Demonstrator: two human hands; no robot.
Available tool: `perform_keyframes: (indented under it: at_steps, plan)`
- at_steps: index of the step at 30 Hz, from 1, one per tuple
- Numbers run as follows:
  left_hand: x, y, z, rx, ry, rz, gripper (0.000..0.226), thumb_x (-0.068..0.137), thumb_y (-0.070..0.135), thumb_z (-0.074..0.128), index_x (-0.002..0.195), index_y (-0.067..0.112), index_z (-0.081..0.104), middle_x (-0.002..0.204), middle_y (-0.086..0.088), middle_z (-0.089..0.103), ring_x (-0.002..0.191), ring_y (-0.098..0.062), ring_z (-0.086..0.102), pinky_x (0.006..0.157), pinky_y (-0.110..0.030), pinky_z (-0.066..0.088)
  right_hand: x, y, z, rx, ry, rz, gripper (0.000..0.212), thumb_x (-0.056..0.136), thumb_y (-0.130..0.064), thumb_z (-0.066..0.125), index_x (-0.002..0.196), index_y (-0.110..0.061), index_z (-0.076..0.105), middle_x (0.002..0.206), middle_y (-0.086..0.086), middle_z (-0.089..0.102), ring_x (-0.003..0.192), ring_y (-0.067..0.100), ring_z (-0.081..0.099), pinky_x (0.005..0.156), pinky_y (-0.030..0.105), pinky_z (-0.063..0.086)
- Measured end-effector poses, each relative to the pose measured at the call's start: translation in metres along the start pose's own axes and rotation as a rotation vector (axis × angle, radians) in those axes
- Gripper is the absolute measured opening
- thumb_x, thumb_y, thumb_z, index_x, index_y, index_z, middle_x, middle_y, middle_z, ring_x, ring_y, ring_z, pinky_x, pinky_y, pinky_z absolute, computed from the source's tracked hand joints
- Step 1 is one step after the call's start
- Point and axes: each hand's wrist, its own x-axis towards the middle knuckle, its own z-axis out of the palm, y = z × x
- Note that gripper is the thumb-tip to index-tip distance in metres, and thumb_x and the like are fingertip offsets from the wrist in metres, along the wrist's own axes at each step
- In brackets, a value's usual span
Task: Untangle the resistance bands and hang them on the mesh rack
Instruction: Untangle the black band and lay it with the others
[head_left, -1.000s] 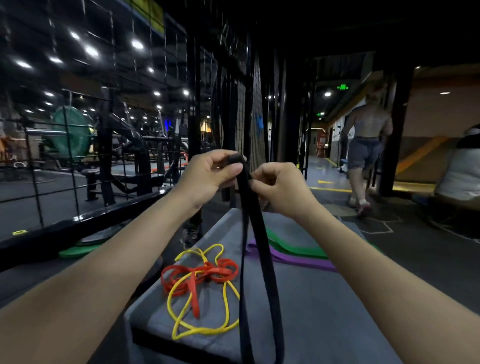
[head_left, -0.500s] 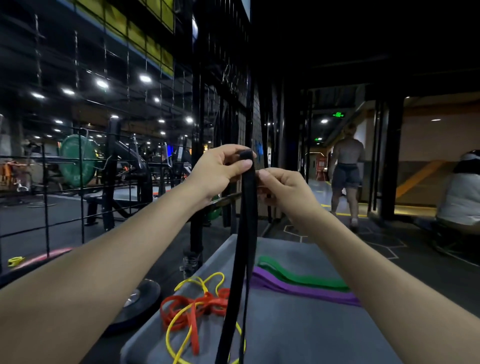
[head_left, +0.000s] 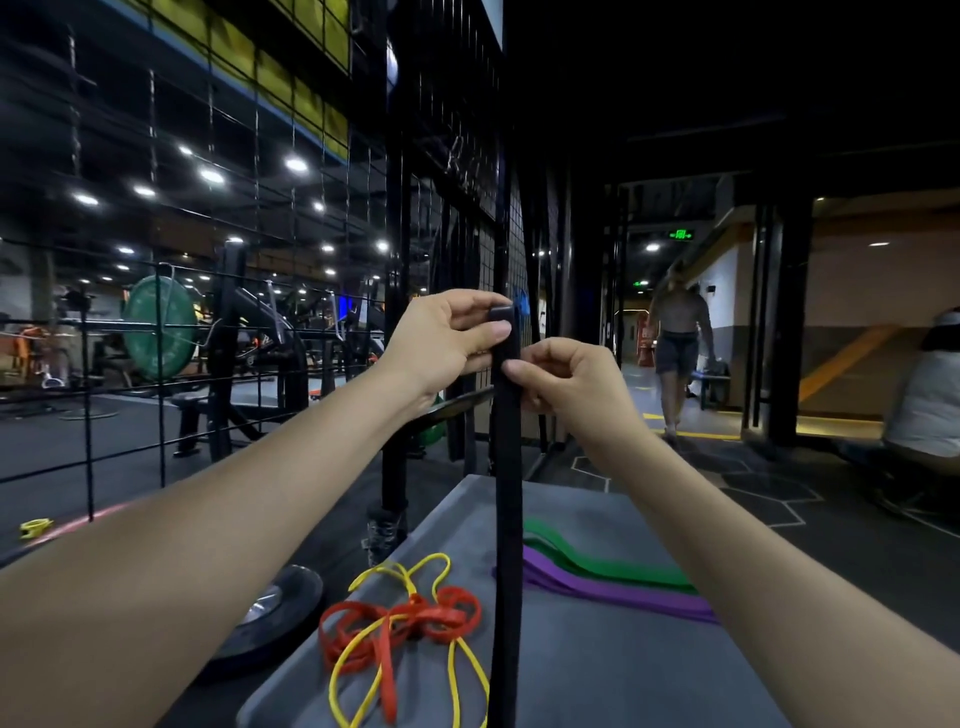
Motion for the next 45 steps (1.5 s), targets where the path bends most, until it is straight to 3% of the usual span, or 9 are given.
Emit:
perform_keyframes:
  at_steps: [7, 10, 13, 20, 23, 29, 34, 40, 45]
  plan:
    - [0.009, 0.0, 0.004, -0.136, 0.09, -0.044, 0.017, 0.086, -0.002, 0.057, 0.094, 0.013, 0.061, 0.089, -0.001, 0.065, 0.086, -0.012, 0.065, 0.072, -0.023, 0.058, -0.012, 0.01, 0.0, 0.042, -0.206, 0.145, 0.013, 0.091, -0.005, 0.054, 0.085, -0.015, 0.06, 0.079, 0.008, 0.067, 0.081, 0.023, 0.062, 0.083, 0.042, 0.052]
    - [0.016, 0.0, 0.0, -0.169, 0.18, -0.07, 0.015, 0.085, -0.002, 0.059, 0.096, 0.009, 0.062, 0.091, -0.004, 0.065, 0.085, -0.014, 0.066, 0.068, -0.022, 0.058, -0.018, 0.019, -0.006, 0.046, -0.227, 0.235, 0.014, 0.092, -0.006, 0.052, 0.084, -0.013, 0.06, 0.073, 0.01, 0.061, 0.074, 0.024, 0.055, 0.075, 0.038, 0.051]
    - [0.019, -0.001, -0.002, -0.151, 0.223, -0.086, 0.014, 0.084, -0.001, 0.061, 0.095, 0.008, 0.061, 0.093, -0.004, 0.064, 0.087, -0.015, 0.066, 0.072, -0.024, 0.058, -0.024, 0.025, -0.009, 0.078, -0.272, 0.318, 0.017, 0.092, -0.003, 0.052, 0.081, -0.014, 0.059, 0.058, -0.003, 0.058, 0.058, 0.009, 0.054, 0.074, 0.032, 0.05]
    - [0.019, -0.016, -0.016, -0.117, 0.361, -0.166, 0.016, 0.083, -0.001, 0.064, 0.097, 0.005, 0.061, 0.095, -0.004, 0.06, 0.087, -0.015, 0.064, 0.072, -0.028, 0.059, -0.024, 0.022, -0.016, 0.301, -0.286, 0.428, 0.022, 0.098, -0.008, 0.037, 0.09, -0.009, 0.057, 0.07, 0.003, 0.055, 0.058, 0.011, 0.053, 0.062, 0.023, 0.051]
    - [0.019, -0.022, -0.02, -0.169, 0.409, -0.209, 0.023, 0.082, -0.001, 0.065, 0.104, 0.0, 0.059, 0.101, -0.009, 0.06, 0.086, -0.016, 0.065, 0.067, -0.027, 0.059, -0.023, 0.02, -0.022, 0.362, -0.305, 0.434, 0.018, 0.096, -0.013, 0.044, 0.093, -0.008, 0.061, 0.067, 0.0, 0.053, 0.054, 0.007, 0.05, 0.052, 0.016, 0.046]
    - [0.019, -0.033, -0.027, -0.193, 0.528, -0.24, 0.016, 0.082, -0.002, 0.064, 0.097, 0.002, 0.06, 0.096, -0.009, 0.061, 0.084, -0.017, 0.065, 0.061, -0.023, 0.059, -0.031, 0.042, -0.025, -0.242, -0.291, 0.333, 0.015, 0.08, 0.006, 0.062, 0.093, -0.003, 0.062, 0.068, 0.003, 0.054, 0.06, 0.01, 0.049, 0.059, 0.021, 0.041]
    - [0.017, -0.045, -0.046, -0.227, 0.682, -0.3, 0.012, 0.083, 0.0, 0.065, 0.091, 0.006, 0.059, 0.09, -0.008, 0.062, 0.077, -0.015, 0.065, 0.058, -0.022, 0.057, -0.04, 0.064, -0.043, -0.33, -0.312, 0.439, 0.015, 0.087, -0.01, 0.062, 0.075, -0.011, 0.053, 0.062, 0.004, 0.05, 0.062, 0.018, 0.048, 0.063, 0.028, 0.041]
    - [0.008, -0.073, -0.062, -0.28, 0.736, -0.442, 0.02, 0.083, -0.003, 0.064, 0.101, 0.002, 0.058, 0.092, -0.01, 0.062, 0.072, -0.014, 0.062, 0.06, -0.023, 0.055, -0.039, 0.068, -0.043, -0.198, -0.242, 0.349, 0.019, 0.091, -0.015, 0.056, 0.072, -0.013, 0.055, 0.059, 0.002, 0.042, 0.054, 0.013, 0.041, 0.053, 0.022, 0.038]
    - [-0.005, -0.099, -0.072, -0.29, 0.695, -0.524, 0.018, 0.084, -0.005, 0.061, 0.075, 0.006, 0.049, 0.078, -0.007, 0.058, 0.065, -0.011, 0.058, 0.047, -0.017, 0.053, -0.032, 0.074, -0.04, 0.038, -0.133, 0.32, 0.033, 0.095, -0.018, 0.049, 0.062, -0.015, 0.047, 0.06, -0.002, 0.03, 0.051, 0.008, 0.03, 0.046, 0.017, 0.029]
